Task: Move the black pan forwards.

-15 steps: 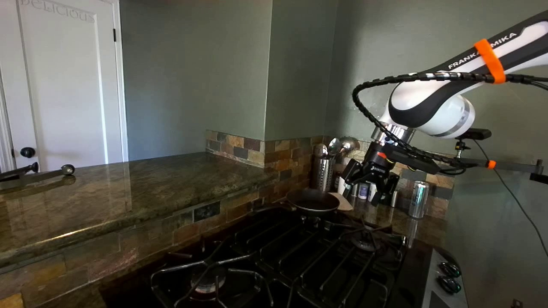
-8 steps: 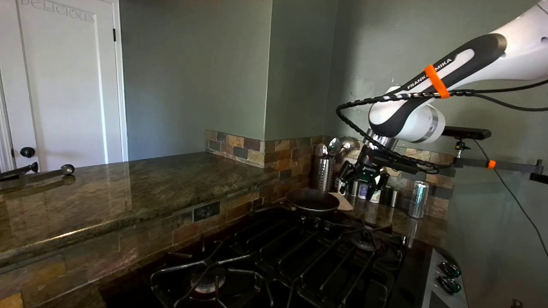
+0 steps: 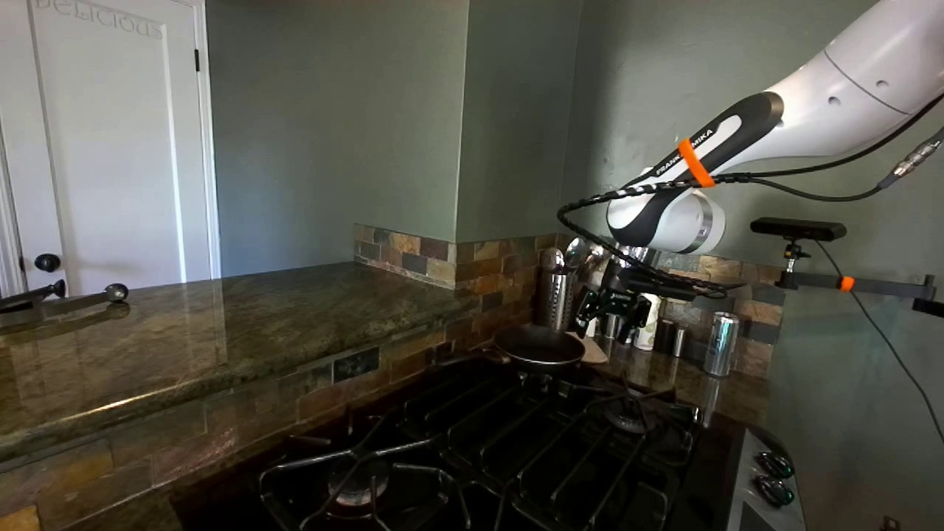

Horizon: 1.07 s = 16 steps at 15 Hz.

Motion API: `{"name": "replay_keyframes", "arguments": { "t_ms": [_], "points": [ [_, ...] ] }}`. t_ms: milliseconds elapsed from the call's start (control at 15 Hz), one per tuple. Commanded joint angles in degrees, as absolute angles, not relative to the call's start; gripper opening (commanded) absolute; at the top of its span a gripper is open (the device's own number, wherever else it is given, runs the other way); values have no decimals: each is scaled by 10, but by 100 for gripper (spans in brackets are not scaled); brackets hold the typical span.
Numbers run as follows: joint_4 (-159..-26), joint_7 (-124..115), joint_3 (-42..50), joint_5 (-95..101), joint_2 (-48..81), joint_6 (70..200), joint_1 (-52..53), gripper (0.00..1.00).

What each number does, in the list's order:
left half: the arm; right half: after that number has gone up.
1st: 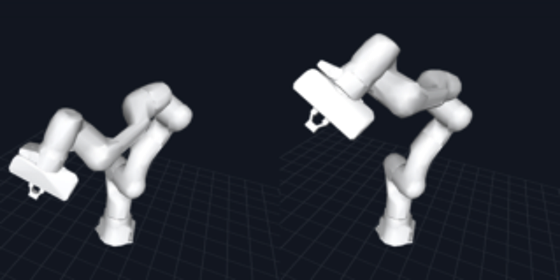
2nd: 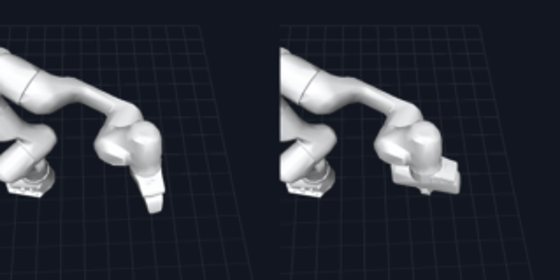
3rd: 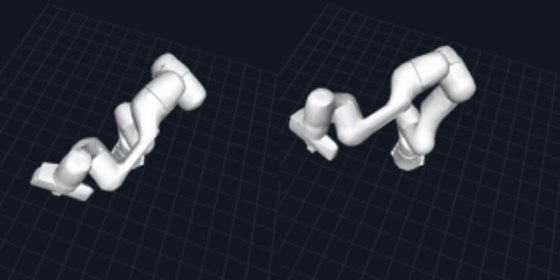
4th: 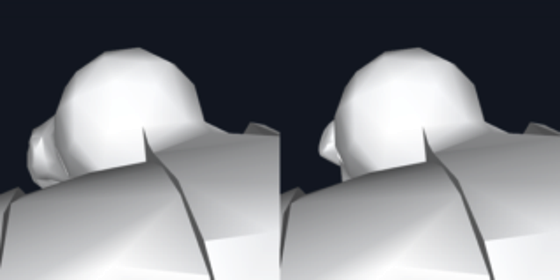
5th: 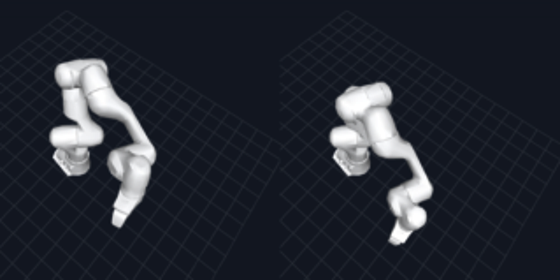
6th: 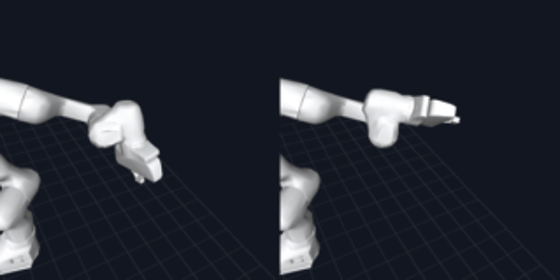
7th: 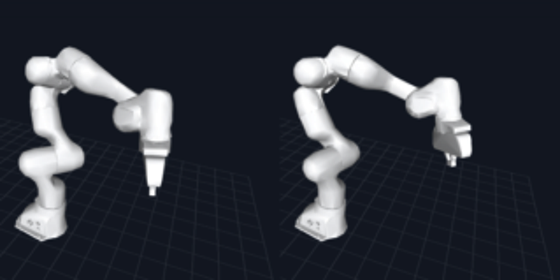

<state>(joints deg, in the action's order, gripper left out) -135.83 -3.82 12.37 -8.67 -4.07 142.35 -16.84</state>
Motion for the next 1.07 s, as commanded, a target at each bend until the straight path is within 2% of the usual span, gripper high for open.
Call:
{"name": "replay_keyframes", "arguments": {
  "t_ms": [0,733,1000],
  "points": [
    [-1314,-12,133,-104,16,1434,-156,100],
    [-1253,-51,130,-100,106,1435,-159,100],
    [-1241,-56,129,-101,119,1433,-159,58]
  ]
}}
